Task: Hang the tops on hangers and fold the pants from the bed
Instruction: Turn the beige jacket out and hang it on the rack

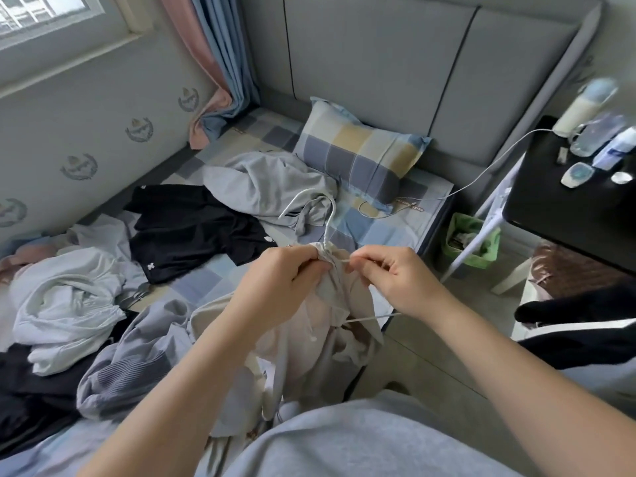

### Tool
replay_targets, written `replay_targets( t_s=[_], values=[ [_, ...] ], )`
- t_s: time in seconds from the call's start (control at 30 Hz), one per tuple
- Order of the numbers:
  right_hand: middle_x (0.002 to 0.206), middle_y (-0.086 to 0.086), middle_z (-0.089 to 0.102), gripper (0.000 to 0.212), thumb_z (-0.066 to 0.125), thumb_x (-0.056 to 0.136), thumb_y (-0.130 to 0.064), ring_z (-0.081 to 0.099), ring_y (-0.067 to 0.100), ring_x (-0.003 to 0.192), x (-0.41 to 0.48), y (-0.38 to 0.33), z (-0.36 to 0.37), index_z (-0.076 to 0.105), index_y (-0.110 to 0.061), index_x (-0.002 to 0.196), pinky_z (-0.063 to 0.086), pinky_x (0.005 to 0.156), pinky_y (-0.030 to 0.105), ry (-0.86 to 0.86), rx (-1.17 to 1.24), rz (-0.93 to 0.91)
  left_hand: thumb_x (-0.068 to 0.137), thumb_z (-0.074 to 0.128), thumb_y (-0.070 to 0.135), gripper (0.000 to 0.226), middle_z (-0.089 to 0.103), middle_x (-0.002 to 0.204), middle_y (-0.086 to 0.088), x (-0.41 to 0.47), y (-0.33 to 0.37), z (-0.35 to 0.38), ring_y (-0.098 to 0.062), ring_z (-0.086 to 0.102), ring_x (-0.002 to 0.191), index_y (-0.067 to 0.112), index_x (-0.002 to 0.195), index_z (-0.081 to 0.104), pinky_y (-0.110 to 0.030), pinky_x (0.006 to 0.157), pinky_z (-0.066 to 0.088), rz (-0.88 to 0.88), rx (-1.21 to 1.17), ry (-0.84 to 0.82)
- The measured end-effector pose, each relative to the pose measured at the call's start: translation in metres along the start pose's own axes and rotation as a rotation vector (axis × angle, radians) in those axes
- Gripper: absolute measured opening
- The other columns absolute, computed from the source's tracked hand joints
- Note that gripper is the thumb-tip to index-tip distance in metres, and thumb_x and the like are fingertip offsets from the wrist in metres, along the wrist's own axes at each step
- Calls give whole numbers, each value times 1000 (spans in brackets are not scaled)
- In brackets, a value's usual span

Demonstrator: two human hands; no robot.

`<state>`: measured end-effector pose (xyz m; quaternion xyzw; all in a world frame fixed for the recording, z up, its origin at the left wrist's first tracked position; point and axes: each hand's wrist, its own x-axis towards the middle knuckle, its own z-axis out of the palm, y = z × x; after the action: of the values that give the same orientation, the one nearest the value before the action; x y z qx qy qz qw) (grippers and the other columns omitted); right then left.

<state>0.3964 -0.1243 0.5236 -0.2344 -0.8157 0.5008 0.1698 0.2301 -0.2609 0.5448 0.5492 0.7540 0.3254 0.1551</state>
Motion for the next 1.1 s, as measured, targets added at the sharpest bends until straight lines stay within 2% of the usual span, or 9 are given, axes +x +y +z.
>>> replay_targets(
  t_s=[0.1,0.2,0.4,0.57,0.67,0.8,0.97,1.03,1.1],
  values=[
    [105,-4,64,14,64,97,-17,58,17,107,-6,4,-4,73,-13,108,43,99,30,195,-193,-141,97,63,22,20,54,60,9,-2,-4,2,-8,43,55,19,78,66,-32,55,38,-56,-70,25],
    [111,-8,60,24,57,97,-26,58,11,111,-22,8,2,63,-19,119,44,98,25,392,-219,-262,98,63,15,19,50,57,3,-5,-5,1,-7,36,52,14,79,69,-24,51,31,-116,-196,190],
    [136,-16,52,53,63,91,-43,47,-5,126,-27,24,42,36,-53,136,38,100,12,-86,-75,23,98,60,11,30,36,55,8,-1,11,6,-7,31,54,11,68,55,-20,51,26,-150,-372,294],
    [90,-1,64,16,62,91,-35,61,15,85,-19,35,69,58,-25,102,50,75,31,19,-26,68,98,61,14,22,49,66,-18,0,15,10,-13,37,61,3,79,63,-28,55,31,-132,-469,302],
    [83,8,60,31,62,87,-40,56,23,78,-24,46,66,59,-9,89,44,70,31,-19,43,128,98,62,16,25,46,67,-19,-1,5,5,-12,35,60,1,77,61,-27,54,28,-136,-456,330],
    [107,10,65,55,60,80,-54,60,28,100,-36,61,54,60,-10,113,51,88,44,-177,30,225,97,63,16,25,42,64,-15,-5,-11,-1,-13,33,60,6,74,62,-28,53,27,-147,-450,330],
    [96,-8,67,45,57,72,-62,60,14,93,-40,82,41,66,-29,101,50,84,34,-337,-205,319,97,62,17,31,36,60,10,-7,-17,-6,-6,29,58,17,66,56,-21,51,23,-131,-440,335],
    [92,-12,68,47,49,71,-67,56,7,95,-42,96,34,66,-33,99,36,94,29,-406,-416,354,95,61,17,35,35,59,16,-6,-19,-13,-3,29,57,25,62,51,-18,51,24,-99,-436,315],
    [100,-13,68,40,48,78,-63,54,3,105,-44,108,27,65,-33,99,18,111,36,-412,-596,361,93,61,20,30,40,59,17,-7,-25,-22,-1,32,57,24,64,57,-16,52,27,-81,-445,257]
  ],
)
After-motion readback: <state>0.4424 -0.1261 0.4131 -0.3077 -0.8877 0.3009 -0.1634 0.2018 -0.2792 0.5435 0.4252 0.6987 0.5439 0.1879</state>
